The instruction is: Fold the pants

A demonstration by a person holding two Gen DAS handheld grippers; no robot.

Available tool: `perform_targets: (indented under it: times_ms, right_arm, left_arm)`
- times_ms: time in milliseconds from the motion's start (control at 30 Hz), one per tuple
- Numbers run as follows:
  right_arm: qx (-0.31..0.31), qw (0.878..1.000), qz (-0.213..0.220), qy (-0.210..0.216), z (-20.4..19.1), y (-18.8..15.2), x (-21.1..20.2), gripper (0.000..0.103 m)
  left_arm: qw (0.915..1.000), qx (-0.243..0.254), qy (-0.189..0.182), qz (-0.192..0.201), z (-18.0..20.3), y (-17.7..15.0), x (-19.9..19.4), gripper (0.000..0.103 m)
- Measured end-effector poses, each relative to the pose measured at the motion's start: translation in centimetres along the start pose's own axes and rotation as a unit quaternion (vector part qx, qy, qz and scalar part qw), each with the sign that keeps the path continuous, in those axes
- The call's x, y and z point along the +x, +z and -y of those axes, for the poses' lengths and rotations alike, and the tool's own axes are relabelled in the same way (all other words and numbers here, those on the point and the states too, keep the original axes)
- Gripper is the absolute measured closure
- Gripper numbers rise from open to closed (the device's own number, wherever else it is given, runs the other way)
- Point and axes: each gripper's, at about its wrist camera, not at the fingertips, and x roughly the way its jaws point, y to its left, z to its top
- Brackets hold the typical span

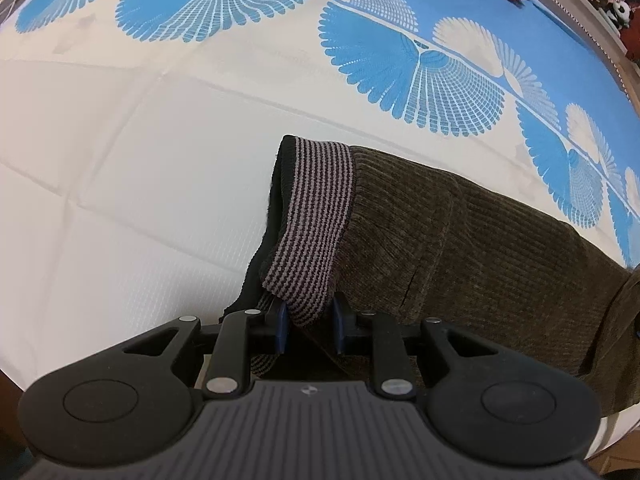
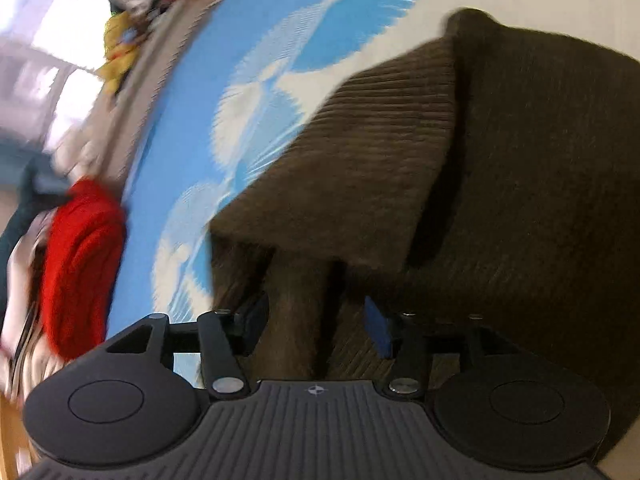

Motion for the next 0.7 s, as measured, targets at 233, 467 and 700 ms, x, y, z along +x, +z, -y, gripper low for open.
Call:
perform_targets:
  times_ms: [233,467,700]
  right_arm:
    - [-0.015,0.992,0.124,0.005,-0.3,2.7,-1.9,0.094]
    - [-0.168,0.978,0.127,-0.018,-5.1,8.4,-8.5,0.096]
    - [-0.272,0.949,0.04,-0.152,-7.9,16.0,-15.3,0.097]
  left_arm:
    - [1.0,-0.004,-0.001,0.002,0.0,0.0,-0.2,0.078]
    - [0.9996,-0.013,-0.021,0.014,-0.7,-0.3,-1.2,0.078]
    - [0.9997,0.01,-0.019,0.007,-0.8,-0.4,-1.5,0.078]
